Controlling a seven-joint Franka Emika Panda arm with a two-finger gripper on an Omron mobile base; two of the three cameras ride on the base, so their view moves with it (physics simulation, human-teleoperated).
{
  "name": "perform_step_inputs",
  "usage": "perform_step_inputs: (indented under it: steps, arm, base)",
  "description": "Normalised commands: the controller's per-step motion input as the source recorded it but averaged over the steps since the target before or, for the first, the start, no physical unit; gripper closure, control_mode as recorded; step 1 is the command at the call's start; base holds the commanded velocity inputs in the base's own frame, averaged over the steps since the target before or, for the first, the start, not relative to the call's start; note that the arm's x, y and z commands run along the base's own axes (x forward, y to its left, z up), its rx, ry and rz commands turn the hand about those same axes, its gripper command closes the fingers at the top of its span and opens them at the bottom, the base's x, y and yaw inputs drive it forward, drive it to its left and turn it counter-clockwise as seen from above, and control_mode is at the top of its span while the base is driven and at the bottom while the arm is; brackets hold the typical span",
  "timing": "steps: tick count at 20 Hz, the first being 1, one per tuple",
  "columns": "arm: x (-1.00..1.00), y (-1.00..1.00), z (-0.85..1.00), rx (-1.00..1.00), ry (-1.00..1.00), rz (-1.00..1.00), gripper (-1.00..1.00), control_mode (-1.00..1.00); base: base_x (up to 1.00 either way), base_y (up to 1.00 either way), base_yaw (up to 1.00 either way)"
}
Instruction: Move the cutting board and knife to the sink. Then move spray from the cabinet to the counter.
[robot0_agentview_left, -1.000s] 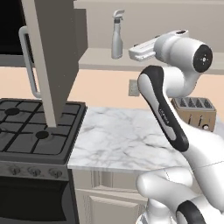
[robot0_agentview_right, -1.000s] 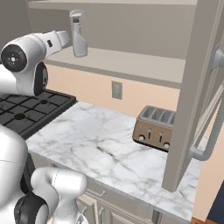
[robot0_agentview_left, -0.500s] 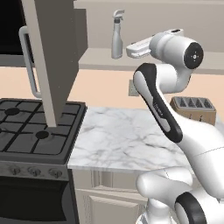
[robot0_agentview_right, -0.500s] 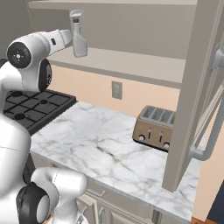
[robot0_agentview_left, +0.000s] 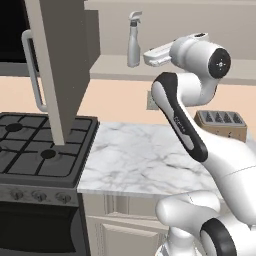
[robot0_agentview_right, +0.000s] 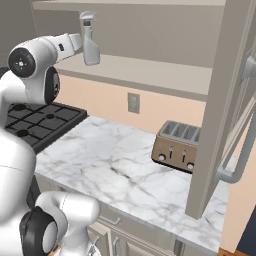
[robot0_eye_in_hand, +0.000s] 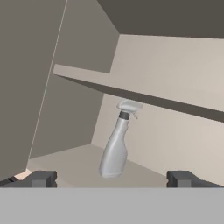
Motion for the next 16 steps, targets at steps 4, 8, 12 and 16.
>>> perform_step_inputs:
  steps: [4, 8, 12, 16]
  arm:
    - [0.10, 0.00, 0.00, 0.00, 0.00, -0.01, -1.00, -1.00]
    - [0.14, 0.00, 0.00, 0.00, 0.00, 0.00, -1.00, -1.00]
    - [0.30, 0.00, 0.00, 0.00, 0.01, -0.01, -1.00, -1.00]
    - [0.30, 0.00, 0.00, 0.00, 0.01, -0.02, -1.00, -1.00]
  base:
    - [0.00, 0.00, 0.00]
    - [0.00, 0.00, 0.00]
    - [0.00, 0.00, 0.00]
    - [0.00, 0.00, 0.00]
